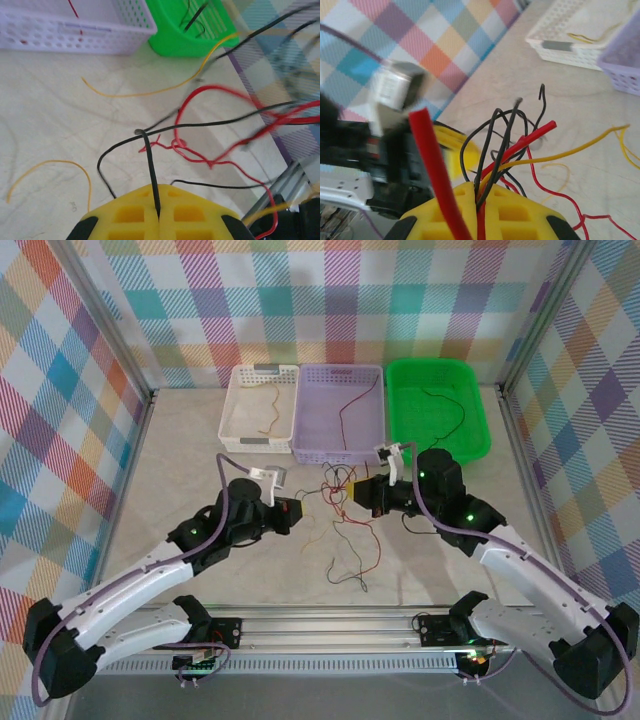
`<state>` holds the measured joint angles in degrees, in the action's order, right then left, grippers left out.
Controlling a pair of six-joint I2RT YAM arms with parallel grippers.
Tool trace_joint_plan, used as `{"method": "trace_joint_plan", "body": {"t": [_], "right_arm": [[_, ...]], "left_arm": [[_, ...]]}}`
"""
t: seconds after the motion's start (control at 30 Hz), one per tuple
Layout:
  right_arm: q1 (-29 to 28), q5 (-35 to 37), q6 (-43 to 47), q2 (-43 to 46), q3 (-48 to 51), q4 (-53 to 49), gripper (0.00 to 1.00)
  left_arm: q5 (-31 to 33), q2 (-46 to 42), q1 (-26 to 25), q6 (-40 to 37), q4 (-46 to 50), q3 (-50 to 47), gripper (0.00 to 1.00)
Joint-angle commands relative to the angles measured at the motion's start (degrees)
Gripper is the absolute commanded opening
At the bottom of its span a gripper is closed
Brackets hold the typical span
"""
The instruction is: Untangle the cables
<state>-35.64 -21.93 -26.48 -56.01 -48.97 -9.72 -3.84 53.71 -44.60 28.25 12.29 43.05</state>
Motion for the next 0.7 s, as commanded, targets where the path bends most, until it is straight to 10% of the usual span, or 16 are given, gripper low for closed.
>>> {"method": "trace_joint_plan", "body": {"t": [0.0, 0.37, 0.67], "right_arm": [[5.6, 0.0, -2.4, -1.8, 4.9, -1.2, 0.10], [13.2, 2.7, -2.9, -9.2, 8.9, -5.0, 0.58], [10.8, -6.0, -2.0, -8.8, 13.2, 4.2, 0.63]], "left_arm": [[5.1, -2.9, 0.0, -1.7, 7.7, 5.5, 0.00], [10.0, -5.0, 2.9, -2.5, 22.6, 21.9, 0.00], [7.9, 0.6, 4.0, -5.4, 26.4, 34.7, 0.00]]}}
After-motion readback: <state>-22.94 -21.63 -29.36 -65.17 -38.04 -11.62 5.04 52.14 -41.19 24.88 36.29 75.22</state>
